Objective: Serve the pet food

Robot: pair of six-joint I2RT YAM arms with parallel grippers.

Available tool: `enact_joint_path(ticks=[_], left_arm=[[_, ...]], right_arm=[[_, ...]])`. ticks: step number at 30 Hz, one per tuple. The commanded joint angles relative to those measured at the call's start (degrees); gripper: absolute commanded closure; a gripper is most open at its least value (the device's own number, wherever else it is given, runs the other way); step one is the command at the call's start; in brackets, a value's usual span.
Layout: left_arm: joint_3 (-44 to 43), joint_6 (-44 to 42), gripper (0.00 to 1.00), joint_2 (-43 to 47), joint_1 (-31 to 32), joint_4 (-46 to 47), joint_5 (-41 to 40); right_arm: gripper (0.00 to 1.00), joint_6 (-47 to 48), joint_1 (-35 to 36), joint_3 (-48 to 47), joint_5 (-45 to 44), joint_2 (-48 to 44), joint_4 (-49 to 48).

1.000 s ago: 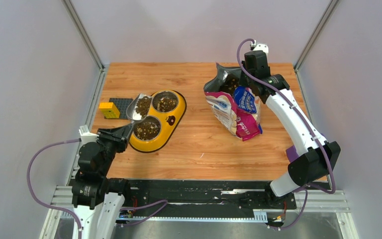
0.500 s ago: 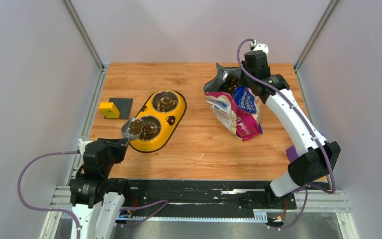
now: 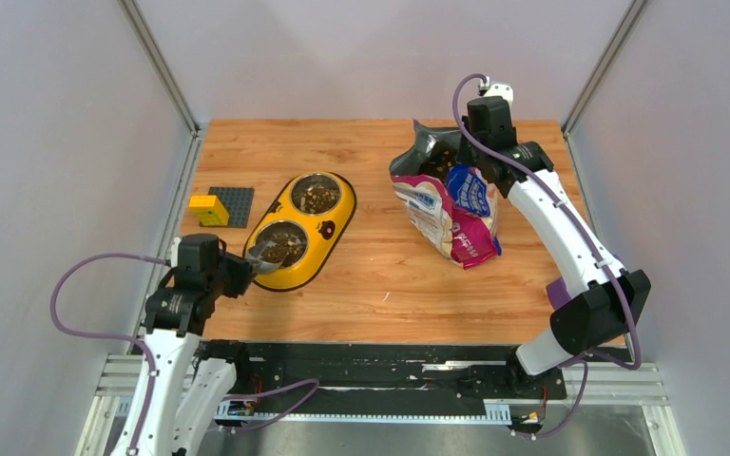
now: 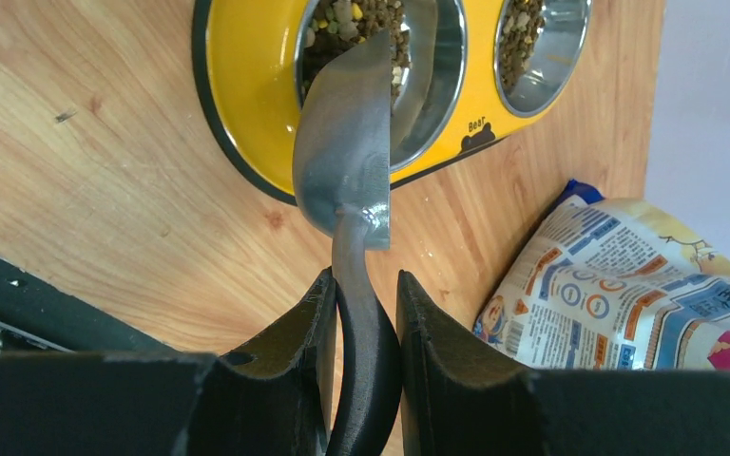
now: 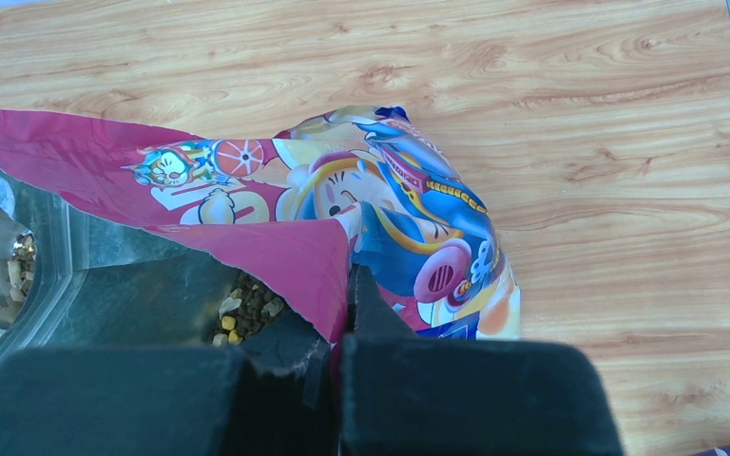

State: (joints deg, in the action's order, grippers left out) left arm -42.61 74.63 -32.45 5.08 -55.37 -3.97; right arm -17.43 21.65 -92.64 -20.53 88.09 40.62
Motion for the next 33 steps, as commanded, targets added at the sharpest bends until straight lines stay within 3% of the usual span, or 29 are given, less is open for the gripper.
enact_joint_path(ticks=[1,13,24,33], left_arm=[[-5.76,-5.88,1.00,-3.99,-0.42,6.54,1.89],[-18.64,-17.86,1.00,-22.45,-0.42,-1.61,2.21],[-25.71,-25.61,1.00,-28.16,0.02,-7.06,-1.39],[-34.29,-30.30,1.00,-33.50,4.91,-11.39,-8.50]], right_arm=[[1.00,0.20,-0.41,-1.50,-1.44,-0.25,-0.63],[1.00,-0.65,-1.05,0.40,-2.26,-1.30,-0.95],[1.00,-0.94,-1.77,1.19,-2.38,-1.51,-1.27],[1.00,-1.45,-2.38,1.67,-2.81,-2.10,-1.31]])
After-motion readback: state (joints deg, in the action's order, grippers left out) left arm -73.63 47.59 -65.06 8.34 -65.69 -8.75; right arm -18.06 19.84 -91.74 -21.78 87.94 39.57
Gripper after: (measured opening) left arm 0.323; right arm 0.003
